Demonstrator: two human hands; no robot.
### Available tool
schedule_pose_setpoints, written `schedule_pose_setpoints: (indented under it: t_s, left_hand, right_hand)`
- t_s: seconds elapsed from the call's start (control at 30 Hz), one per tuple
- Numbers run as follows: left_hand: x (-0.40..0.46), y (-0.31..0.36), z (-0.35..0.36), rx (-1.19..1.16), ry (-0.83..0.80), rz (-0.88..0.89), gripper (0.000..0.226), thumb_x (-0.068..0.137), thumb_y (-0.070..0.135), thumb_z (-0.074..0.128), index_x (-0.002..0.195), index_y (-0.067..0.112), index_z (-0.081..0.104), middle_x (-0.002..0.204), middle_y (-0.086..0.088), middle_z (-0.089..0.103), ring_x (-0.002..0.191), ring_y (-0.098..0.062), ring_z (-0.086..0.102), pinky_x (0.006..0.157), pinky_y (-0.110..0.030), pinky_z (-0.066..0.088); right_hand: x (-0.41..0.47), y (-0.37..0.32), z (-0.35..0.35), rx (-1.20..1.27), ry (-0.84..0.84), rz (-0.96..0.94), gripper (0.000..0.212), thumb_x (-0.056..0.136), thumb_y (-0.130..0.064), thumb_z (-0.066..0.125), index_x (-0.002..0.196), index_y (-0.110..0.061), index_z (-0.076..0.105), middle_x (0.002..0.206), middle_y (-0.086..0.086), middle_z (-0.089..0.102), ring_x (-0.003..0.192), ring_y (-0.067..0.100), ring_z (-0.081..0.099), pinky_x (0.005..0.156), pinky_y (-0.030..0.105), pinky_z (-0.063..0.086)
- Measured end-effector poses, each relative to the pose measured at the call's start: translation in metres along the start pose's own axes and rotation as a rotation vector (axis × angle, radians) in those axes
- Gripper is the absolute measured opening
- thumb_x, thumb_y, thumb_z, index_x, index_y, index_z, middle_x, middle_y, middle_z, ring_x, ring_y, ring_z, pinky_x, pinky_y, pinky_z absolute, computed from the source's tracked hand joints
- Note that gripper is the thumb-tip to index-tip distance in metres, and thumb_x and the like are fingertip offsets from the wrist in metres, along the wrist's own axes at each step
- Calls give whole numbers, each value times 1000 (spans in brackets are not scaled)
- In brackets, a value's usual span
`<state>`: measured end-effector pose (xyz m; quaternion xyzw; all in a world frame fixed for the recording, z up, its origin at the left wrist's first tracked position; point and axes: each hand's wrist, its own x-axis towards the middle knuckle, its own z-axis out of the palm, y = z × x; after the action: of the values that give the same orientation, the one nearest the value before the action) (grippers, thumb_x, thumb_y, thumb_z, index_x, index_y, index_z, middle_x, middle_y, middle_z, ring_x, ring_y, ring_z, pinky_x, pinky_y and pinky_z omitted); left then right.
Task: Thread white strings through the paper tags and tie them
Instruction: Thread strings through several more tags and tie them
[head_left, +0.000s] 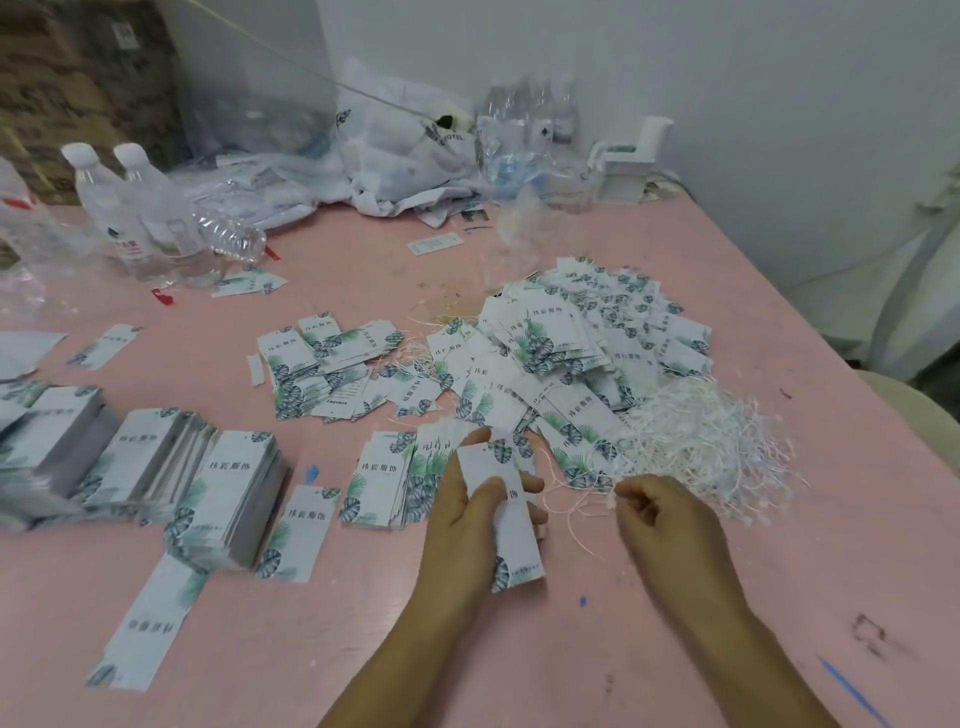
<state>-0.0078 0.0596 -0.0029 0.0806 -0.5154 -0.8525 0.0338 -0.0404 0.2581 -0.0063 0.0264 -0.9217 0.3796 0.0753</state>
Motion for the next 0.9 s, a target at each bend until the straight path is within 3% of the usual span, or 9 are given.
schedule_pose_setpoints:
  t_s: [0.1,0.17,0.4,0.47,0.57,0.7,0.9]
  left_hand:
    - [12,-1,8,-26,-65,-35,52,88,14,44,127,48,50,86,-16,67,66,-32,61,65,-48,53]
    - [17,-2,11,-57,-85,-51,50,88,10,43,124,43,51,82,-15,65,63,-32,62,62,-44,53]
    - [18,-7,4,-158,-126,-97,35,82,4,47,104,30,55,86,-19,61,67,-36,62,62,-42,54]
    - [19,-7,2,-149,-144,-95,36,80,1,47,101,29,55,87,-18,61,69,-36,63,64,-43,55]
    - [19,-7,-1,-195,-173,-99,37,77,-3,48,98,27,54,90,-19,60,69,-36,62,67,-45,54]
    - [24,-4,1,-296,-221,-126,41,74,-7,48,100,24,53,89,-18,58,68,-32,55,67,-44,50]
    - [34,4,13,-221,-260,-141,42,75,-7,47,92,28,61,87,-14,61,69,-31,58,63,-42,54]
  right_hand:
    - [12,-3,-5,-121,-90,-42,15,87,-15,62,86,-29,68,83,-13,60,74,1,56,64,24,46]
    - [19,-7,-5,-176,-131,-71,12,87,-15,63,84,-26,67,81,-10,58,72,4,56,65,29,49]
    - [14,-9,-2,-349,-125,-197,11,92,-24,58,82,-29,55,80,-11,51,65,4,51,57,25,43]
    - [13,-8,-3,-245,-122,-176,13,90,-24,61,81,-31,55,79,-14,54,68,4,53,56,16,40]
    - [15,-7,-6,98,-66,-39,13,83,-18,67,77,-29,62,76,-9,60,66,7,55,55,11,41]
    - [22,-10,-10,333,-21,83,10,83,-19,70,80,-29,67,73,-4,67,56,5,57,52,17,46]
    - [45,-28,-30,567,-46,101,26,82,1,71,85,-24,71,69,-1,69,55,9,59,51,18,49]
